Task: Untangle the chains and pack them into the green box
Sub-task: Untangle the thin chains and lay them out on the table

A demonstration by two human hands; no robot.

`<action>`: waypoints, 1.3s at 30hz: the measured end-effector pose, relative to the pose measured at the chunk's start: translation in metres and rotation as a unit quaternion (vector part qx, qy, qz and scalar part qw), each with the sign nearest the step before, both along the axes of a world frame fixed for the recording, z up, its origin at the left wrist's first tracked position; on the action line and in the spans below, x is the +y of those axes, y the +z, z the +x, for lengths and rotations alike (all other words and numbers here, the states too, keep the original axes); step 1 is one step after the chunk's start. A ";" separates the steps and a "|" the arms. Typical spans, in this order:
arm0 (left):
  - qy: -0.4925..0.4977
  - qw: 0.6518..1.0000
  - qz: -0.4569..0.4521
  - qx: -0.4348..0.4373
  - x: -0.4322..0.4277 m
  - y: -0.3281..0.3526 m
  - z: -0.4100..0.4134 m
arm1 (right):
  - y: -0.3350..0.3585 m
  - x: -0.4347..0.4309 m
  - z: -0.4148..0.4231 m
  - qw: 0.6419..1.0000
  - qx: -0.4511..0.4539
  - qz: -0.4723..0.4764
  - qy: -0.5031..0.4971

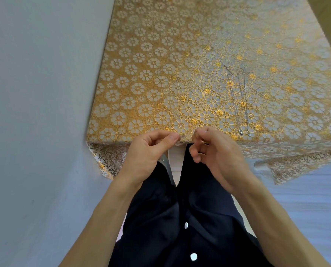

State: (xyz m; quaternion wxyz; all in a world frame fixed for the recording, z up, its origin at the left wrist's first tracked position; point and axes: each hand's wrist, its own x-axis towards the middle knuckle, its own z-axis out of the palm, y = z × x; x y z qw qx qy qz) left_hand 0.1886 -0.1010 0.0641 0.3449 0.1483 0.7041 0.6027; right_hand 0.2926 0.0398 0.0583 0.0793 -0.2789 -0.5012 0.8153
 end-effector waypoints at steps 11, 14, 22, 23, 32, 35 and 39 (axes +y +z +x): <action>-0.009 1.000 -0.018 0.000 -0.001 -0.004 -0.003 | -0.001 0.004 0.000 0.999 -0.012 -0.044 -0.011; -0.017 0.999 -0.030 -0.001 -0.003 -0.003 -0.005 | -0.002 0.003 -0.001 0.999 -0.036 -0.027 -0.025; -0.112 0.992 -0.044 -0.040 -0.005 0.005 -0.005 | -0.004 0.002 -0.001 0.989 -0.070 0.120 0.045; -0.106 0.993 -0.044 -0.040 -0.005 0.005 -0.006 | -0.005 0.004 0.000 0.987 -0.077 0.132 0.054; -0.078 0.993 -0.088 0.013 -0.014 0.000 -0.019 | -0.006 0.018 0.006 0.983 -0.088 0.154 0.055; -0.074 0.993 -0.088 0.020 -0.016 0.000 -0.020 | -0.005 0.020 0.005 0.999 -0.027 0.046 0.010; -0.072 0.992 -0.097 0.031 -0.018 0.000 -0.020 | -0.001 0.020 0.004 0.999 0.013 -0.033 -0.016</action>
